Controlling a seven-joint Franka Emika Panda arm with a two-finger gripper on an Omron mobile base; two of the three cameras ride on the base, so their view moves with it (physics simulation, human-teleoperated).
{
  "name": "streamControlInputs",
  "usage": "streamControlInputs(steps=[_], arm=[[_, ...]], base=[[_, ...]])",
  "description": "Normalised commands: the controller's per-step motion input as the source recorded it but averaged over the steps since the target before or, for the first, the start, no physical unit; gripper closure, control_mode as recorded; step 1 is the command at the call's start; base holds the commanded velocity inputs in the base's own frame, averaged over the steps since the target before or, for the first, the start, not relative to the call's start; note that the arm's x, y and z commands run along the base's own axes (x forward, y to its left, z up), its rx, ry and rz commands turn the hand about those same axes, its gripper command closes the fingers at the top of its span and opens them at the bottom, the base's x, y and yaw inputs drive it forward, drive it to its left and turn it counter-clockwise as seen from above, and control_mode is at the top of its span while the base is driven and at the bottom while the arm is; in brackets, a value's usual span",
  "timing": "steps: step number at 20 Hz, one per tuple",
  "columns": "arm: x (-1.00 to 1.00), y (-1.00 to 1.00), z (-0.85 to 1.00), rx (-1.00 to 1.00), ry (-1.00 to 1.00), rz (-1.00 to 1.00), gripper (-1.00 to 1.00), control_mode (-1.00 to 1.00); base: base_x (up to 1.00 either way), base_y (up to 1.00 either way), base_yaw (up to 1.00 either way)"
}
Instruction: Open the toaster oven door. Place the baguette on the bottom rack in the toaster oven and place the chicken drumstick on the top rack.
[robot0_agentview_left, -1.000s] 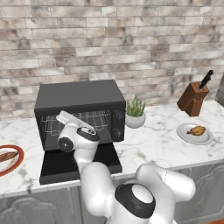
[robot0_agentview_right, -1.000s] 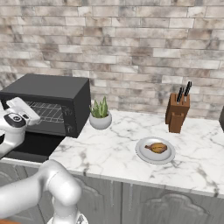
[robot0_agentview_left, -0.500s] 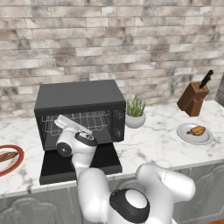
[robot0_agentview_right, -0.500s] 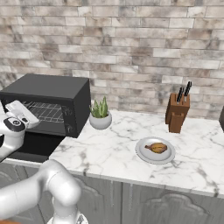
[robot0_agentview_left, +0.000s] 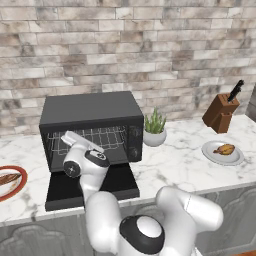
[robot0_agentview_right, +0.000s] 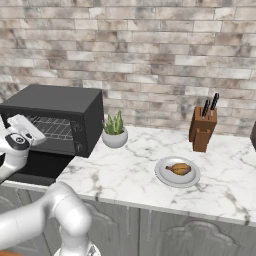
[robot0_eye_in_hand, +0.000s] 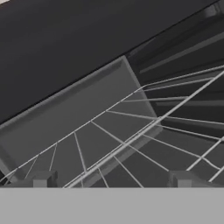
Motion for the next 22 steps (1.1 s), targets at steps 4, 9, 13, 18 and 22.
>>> streamControlInputs(steps=[4,9,13,18,22], arm=[[0.19,0.02,-0.05,0.00,0.00,0.00,-1.00,-1.00],[0.27,0.00,-0.03,0.00,0.00,0.00,-1.00,-1.00],[0.10,0.03,-0.14,0.00,0.00,0.00,-1.00,-1.00],[0.04,0.08,-0.21,0.00,0.01,0.00,-1.00,-1.00],[0.13,0.07,-0.12,0.00,0.00,0.00,-1.00,-1.00]], base=[[0.00,0.00,0.00],[0.00,0.00,0.00],[0.00,0.00,0.00],[0.00,0.00,0.00],[0.00,0.00,0.00]])
